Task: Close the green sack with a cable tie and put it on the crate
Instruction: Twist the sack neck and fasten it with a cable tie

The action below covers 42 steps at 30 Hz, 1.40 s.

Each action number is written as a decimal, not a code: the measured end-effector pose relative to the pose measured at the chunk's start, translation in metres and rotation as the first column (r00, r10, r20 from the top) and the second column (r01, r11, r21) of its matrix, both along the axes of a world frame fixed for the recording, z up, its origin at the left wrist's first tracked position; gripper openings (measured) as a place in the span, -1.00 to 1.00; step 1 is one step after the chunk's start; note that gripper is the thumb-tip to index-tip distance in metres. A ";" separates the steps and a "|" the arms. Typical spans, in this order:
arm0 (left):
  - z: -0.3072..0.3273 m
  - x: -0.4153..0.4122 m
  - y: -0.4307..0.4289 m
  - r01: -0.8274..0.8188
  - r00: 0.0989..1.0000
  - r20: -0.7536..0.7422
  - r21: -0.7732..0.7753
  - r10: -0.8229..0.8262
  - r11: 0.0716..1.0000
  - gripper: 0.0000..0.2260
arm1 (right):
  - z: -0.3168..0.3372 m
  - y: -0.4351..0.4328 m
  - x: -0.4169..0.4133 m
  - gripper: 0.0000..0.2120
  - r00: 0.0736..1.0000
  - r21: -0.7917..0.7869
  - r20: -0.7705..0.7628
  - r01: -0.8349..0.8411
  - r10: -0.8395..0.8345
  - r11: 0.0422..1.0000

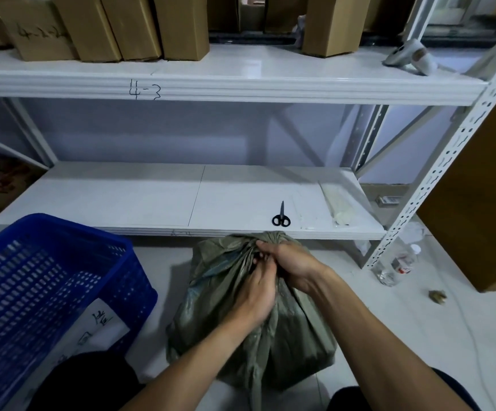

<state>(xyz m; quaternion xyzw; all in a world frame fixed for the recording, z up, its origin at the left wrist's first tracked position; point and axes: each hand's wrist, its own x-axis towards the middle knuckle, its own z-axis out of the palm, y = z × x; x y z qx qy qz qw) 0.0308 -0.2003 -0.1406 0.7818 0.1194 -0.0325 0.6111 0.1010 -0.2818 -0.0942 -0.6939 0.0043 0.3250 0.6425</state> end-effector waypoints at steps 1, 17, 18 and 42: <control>0.000 0.004 0.001 -0.005 0.999 -0.042 0.033 0.006 0.999 -0.36 | 0.001 -0.001 0.004 -0.81 0.999 0.056 -0.027 -0.017 0.018 0.998; -0.025 0.072 0.009 -0.131 0.990 -0.065 -0.143 0.123 0.981 -0.81 | -0.013 -0.040 0.122 -0.66 0.925 -0.582 0.358 0.115 0.126 0.805; -0.031 0.078 0.007 -0.134 0.990 -0.062 -0.139 0.127 0.981 -0.77 | -0.028 -0.046 0.135 -0.71 0.907 -0.605 0.412 0.195 0.093 0.772; -0.083 0.130 0.019 -0.181 0.983 -0.124 -0.570 0.134 0.802 -0.81 | -0.229 -0.038 0.244 -0.81 0.683 -0.681 0.704 0.572 0.194 0.458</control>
